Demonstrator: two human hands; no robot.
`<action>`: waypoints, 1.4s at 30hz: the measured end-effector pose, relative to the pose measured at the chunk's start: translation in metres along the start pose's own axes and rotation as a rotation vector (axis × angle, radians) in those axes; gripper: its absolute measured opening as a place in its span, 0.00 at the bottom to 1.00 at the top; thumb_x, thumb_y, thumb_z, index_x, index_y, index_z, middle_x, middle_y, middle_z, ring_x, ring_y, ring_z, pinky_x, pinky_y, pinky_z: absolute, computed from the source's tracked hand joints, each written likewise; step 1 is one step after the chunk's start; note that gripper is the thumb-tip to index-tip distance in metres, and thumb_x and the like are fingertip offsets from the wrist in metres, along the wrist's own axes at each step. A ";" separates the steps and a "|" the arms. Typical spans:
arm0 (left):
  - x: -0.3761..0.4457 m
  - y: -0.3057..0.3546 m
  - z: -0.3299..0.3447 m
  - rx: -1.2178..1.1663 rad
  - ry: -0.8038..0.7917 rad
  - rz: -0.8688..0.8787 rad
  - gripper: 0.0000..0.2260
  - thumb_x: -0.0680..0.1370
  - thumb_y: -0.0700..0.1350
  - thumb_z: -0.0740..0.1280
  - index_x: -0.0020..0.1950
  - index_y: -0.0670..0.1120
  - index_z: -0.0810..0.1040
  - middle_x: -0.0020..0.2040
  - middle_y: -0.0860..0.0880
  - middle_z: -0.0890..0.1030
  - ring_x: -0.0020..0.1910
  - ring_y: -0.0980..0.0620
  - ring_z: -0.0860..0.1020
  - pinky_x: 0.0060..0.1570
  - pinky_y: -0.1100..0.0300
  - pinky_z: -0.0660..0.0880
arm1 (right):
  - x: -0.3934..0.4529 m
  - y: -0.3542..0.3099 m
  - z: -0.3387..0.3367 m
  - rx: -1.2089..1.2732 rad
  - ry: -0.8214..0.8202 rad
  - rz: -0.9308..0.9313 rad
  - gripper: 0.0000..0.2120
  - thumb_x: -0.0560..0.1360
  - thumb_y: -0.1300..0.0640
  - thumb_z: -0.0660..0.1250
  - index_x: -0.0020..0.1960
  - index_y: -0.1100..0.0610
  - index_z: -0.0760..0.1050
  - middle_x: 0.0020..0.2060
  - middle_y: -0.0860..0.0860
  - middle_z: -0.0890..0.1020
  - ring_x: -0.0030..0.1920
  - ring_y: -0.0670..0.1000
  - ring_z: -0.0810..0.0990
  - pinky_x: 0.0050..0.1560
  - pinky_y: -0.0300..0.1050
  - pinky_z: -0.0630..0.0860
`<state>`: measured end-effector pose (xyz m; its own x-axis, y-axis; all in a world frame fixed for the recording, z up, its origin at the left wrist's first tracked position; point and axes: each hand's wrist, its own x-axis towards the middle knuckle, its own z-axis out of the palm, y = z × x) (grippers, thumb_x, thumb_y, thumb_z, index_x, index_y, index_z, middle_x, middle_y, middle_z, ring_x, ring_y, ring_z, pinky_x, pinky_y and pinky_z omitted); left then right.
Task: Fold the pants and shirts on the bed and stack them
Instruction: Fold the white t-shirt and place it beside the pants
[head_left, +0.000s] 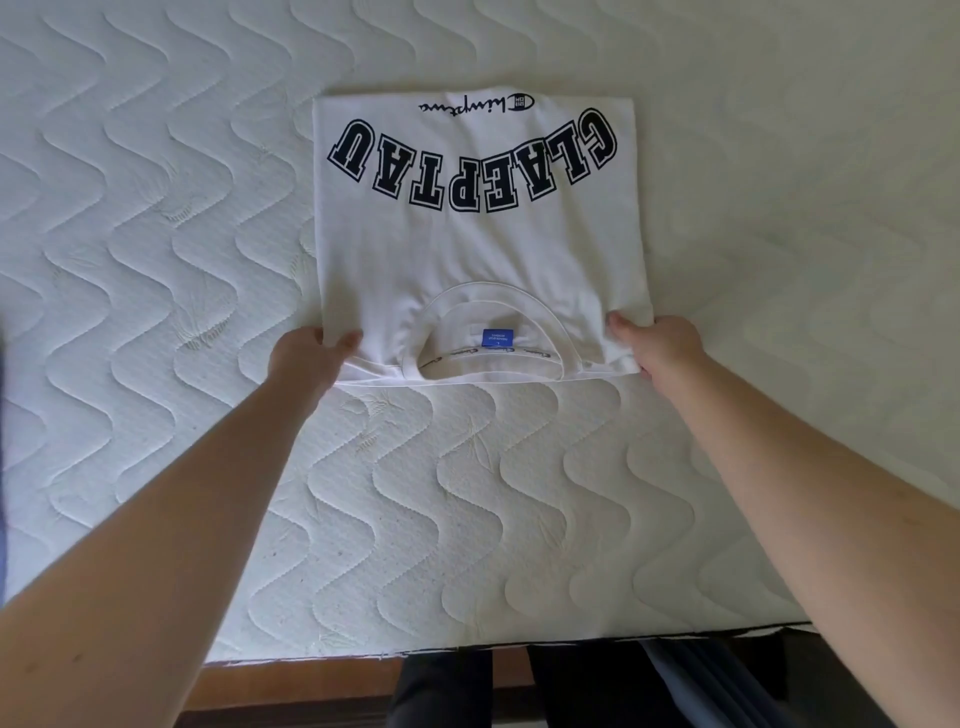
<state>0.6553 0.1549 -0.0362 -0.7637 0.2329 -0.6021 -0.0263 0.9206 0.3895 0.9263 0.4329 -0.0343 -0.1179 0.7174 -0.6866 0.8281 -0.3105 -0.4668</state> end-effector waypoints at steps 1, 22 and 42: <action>-0.001 0.001 -0.002 -0.002 -0.022 -0.003 0.19 0.77 0.56 0.70 0.57 0.42 0.82 0.45 0.45 0.82 0.42 0.44 0.78 0.42 0.54 0.72 | -0.001 -0.001 0.001 -0.033 -0.015 -0.009 0.23 0.72 0.43 0.73 0.54 0.62 0.80 0.46 0.54 0.83 0.46 0.55 0.82 0.48 0.47 0.77; -0.013 -0.023 0.007 -0.428 0.019 -0.048 0.08 0.74 0.45 0.74 0.51 0.45 0.79 0.45 0.44 0.82 0.49 0.40 0.82 0.54 0.42 0.80 | -0.049 0.049 0.017 -0.067 0.047 -0.113 0.13 0.74 0.52 0.72 0.53 0.60 0.77 0.44 0.54 0.81 0.45 0.58 0.81 0.47 0.52 0.78; -0.071 -0.052 -0.001 -0.601 0.210 -0.189 0.18 0.78 0.49 0.67 0.68 0.51 0.72 0.48 0.58 0.79 0.41 0.61 0.76 0.34 0.66 0.69 | -0.175 0.095 0.069 -0.433 -0.457 0.248 0.28 0.69 0.30 0.66 0.38 0.56 0.80 0.29 0.48 0.84 0.26 0.46 0.76 0.28 0.38 0.71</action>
<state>0.7102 0.0899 -0.0133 -0.8185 -0.0374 -0.5733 -0.4811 0.5901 0.6483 0.9872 0.2346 0.0031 -0.0369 0.2913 -0.9559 0.9942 -0.0856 -0.0645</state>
